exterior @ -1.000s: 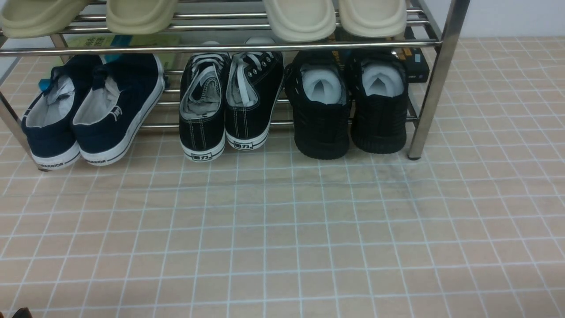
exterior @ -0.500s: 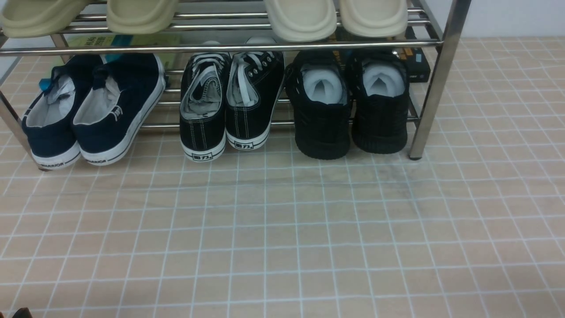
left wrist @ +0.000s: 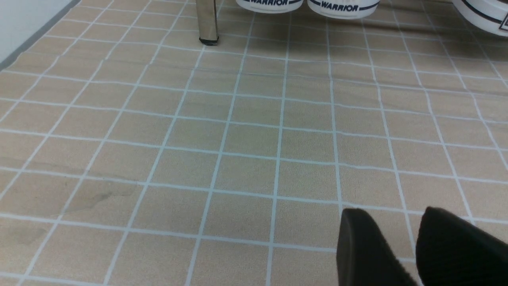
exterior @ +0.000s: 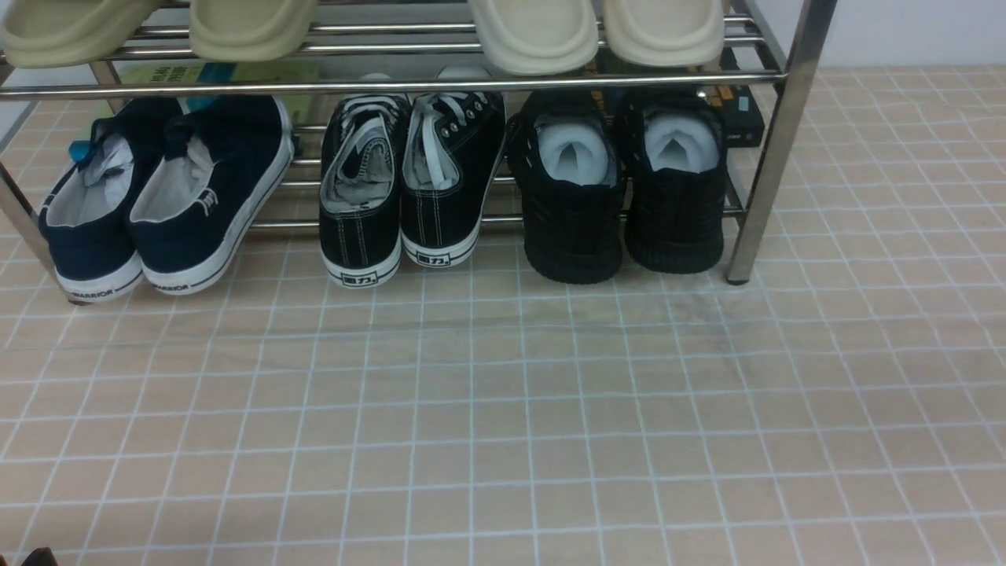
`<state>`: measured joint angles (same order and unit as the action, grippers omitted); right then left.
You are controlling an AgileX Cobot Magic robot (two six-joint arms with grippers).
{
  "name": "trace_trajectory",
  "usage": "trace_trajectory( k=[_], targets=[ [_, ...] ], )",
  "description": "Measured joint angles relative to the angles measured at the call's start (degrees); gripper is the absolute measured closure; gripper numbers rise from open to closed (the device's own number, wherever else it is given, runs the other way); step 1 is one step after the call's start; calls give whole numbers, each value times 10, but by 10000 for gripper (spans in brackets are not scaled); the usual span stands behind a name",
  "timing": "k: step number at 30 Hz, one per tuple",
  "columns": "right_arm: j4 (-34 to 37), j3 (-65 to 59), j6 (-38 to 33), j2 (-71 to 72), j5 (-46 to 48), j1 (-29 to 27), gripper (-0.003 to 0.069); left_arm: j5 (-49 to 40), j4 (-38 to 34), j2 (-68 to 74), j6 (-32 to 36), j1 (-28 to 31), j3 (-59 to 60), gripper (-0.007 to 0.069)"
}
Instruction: Take the shoes off the shelf from the light coffee tablecloth by hand.
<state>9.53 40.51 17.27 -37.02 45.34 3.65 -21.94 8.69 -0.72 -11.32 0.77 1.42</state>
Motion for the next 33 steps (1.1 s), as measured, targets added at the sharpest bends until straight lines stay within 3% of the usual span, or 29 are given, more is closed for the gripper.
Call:
trace_trajectory(
  k=[4,5,6,8,11,15,21,33],
  targets=[
    [68,49,-85,-139,79,14,657,0,0,0,0,0,0,384],
    [131,76,-161,-215,100,36,655,0,0,0,0,0,0,384],
    [144,82,-169,-231,102,39,655,0,0,0,0,0,0,384],
    [203,122,-252,-317,107,80,654,0,0,0,0,0,0,384],
    [226,200,-293,-419,113,128,652,0,0,0,0,0,0,384],
    [193,325,-289,-525,135,183,651,0,0,0,0,0,0,384],
    [90,539,-217,-654,167,257,646,0,1,0,0,0,0,384],
    [-4,754,-173,-803,165,275,583,0,1,0,0,0,0,384]
  ],
)
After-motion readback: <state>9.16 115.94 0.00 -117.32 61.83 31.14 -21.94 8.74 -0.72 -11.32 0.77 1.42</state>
